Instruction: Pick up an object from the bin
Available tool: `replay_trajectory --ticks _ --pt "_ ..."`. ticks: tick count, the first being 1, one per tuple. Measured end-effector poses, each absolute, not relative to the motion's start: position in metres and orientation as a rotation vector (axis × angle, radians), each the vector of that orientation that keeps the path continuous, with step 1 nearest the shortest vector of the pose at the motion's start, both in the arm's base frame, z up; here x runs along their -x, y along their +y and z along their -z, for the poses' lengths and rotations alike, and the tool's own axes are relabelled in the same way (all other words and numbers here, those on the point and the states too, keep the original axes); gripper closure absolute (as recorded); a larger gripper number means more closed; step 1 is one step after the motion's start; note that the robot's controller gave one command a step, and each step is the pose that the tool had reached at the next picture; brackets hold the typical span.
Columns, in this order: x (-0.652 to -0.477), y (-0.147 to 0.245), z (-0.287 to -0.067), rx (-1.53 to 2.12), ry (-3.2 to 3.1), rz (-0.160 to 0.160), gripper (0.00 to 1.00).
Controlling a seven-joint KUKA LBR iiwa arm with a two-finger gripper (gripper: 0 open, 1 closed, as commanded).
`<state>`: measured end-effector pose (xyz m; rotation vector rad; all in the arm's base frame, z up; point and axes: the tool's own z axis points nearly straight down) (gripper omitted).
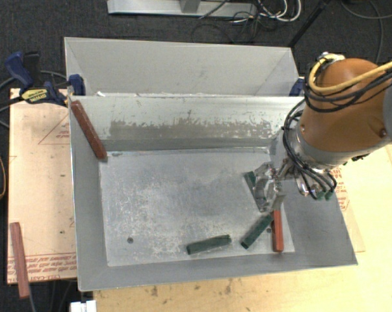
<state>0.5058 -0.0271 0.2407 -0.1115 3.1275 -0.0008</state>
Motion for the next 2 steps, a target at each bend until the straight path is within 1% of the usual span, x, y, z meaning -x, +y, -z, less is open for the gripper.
replay_trajectory --ticks 1,2 --pt "-0.5041 0.0105 -0.1912 -0.200 3.138 -0.003 1.00" --pt "-0.5047 0.0094 -0.1923 -0.202 3.135 -0.002 0.00"
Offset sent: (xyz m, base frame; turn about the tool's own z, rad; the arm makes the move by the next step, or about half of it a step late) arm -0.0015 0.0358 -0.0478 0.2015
